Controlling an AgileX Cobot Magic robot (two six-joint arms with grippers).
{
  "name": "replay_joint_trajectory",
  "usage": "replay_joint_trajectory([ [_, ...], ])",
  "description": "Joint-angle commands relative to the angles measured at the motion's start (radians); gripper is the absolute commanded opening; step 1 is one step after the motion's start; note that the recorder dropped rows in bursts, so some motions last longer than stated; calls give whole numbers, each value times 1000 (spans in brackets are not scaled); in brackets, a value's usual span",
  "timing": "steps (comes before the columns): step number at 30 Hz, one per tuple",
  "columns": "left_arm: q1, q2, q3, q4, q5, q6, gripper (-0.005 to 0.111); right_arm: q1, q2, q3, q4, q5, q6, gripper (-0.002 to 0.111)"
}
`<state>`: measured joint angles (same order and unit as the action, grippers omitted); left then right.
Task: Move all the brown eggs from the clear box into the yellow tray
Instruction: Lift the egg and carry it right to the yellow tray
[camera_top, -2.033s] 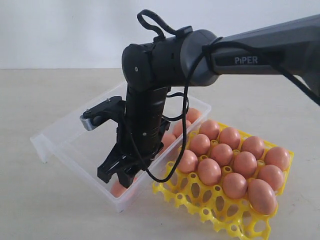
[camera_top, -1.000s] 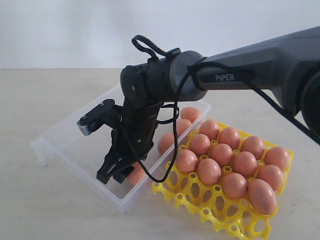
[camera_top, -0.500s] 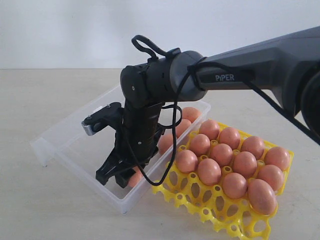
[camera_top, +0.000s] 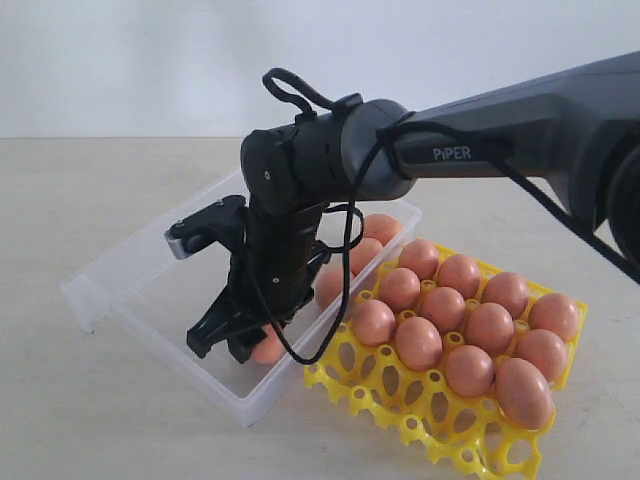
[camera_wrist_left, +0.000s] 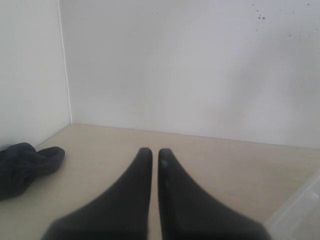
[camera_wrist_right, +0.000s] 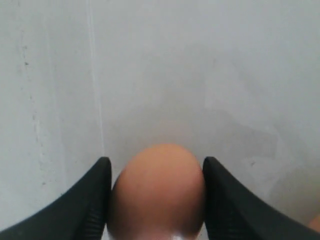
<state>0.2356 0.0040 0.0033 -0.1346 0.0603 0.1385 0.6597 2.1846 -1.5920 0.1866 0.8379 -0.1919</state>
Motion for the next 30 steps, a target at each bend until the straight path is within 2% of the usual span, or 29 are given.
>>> replay_joint_trajectory([
  [1,-1,-4,-3,0,-7,2,4,0,-102,7,-12,-156,40,0],
  [5,-1,-4,-3,0,-7,2,4,0,-250,81,-12,-389,79,0],
  [7,-1,-4,-3,0,-7,2,4,0,-365,174,-12,-556,82,0],
  [13,-1,-4,-3,0,-7,2,4,0,-675,626,-8,-1136,82,0],
  [15,-1,-4,-3,0,-7,2,4,0,-750,781,1,-1263,89,0],
  [20,-1,-4,-3,0,-9,2,4,0,-827,1138,14,-1459,133,0],
  [23,-1,-4,-3,0,-9,2,4,0,-825,1274,18,-1603,126,0],
  [25,-1,-4,-3,0,-9,2,4,0,-825,1324,20,-1648,124,0],
  [30,-1,-4,-3,0,-9,2,4,0,-795,1342,-19,-1566,122,0],
])
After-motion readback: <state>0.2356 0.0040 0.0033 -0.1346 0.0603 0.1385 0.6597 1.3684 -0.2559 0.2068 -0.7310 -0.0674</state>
